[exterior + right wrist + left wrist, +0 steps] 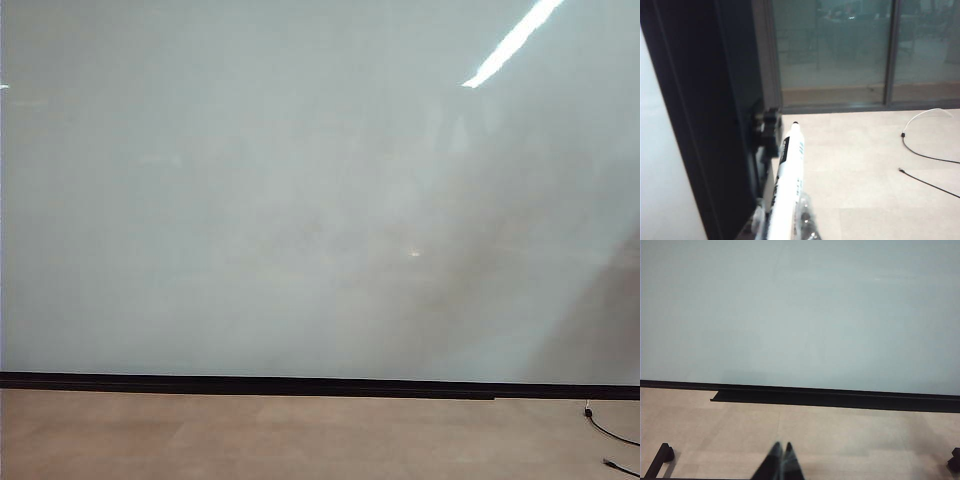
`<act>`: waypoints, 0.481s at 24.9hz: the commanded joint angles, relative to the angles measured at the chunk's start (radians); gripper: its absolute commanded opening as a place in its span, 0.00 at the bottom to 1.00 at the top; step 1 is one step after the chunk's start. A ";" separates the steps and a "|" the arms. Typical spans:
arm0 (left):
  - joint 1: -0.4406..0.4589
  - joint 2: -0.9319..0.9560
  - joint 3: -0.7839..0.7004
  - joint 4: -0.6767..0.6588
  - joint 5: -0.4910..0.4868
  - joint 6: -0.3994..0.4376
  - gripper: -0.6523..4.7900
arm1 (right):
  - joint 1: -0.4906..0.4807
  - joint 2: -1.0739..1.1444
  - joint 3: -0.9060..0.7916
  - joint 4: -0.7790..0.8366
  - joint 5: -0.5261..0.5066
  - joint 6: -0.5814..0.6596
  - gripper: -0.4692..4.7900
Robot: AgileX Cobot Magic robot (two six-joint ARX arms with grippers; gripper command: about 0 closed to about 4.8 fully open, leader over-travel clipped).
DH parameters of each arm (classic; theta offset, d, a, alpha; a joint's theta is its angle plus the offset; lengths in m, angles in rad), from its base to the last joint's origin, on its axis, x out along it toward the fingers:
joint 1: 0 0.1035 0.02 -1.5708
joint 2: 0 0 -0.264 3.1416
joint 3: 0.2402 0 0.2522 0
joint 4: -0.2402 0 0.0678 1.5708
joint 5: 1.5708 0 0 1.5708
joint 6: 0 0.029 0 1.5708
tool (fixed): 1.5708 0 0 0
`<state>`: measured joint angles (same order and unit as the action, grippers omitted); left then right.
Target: Pick up the pen on the shelf to the right of the whiteboard and write the letter A.
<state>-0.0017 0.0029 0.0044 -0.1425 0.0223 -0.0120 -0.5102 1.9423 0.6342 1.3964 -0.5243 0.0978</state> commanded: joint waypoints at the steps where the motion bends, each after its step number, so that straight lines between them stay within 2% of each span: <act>1: 0.000 0.000 0.002 0.008 0.000 0.004 0.11 | -0.001 -0.022 -0.019 0.017 0.114 0.015 0.07; 3: 0.000 0.000 0.002 0.008 0.000 0.004 0.11 | 0.002 -0.050 -0.053 0.018 0.223 0.015 0.07; 7: 0.000 0.000 0.002 0.008 0.000 0.004 0.11 | 0.025 -0.127 -0.128 0.018 0.372 0.013 0.07; 9: 0.000 0.000 0.002 0.008 0.001 0.004 0.11 | 0.053 -0.192 -0.182 0.018 0.454 0.019 0.07; 11: 0.000 0.000 0.002 0.008 0.000 0.004 0.11 | 0.121 -0.299 -0.280 0.018 0.612 0.026 0.07; 12: 0.000 0.000 0.002 0.008 0.001 0.004 0.11 | 0.147 -0.336 -0.311 0.018 0.653 0.026 0.07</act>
<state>-0.0017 0.0029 0.0044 -0.1425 0.0223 -0.0120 -0.3885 1.6489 0.3546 1.3979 0.0437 0.1165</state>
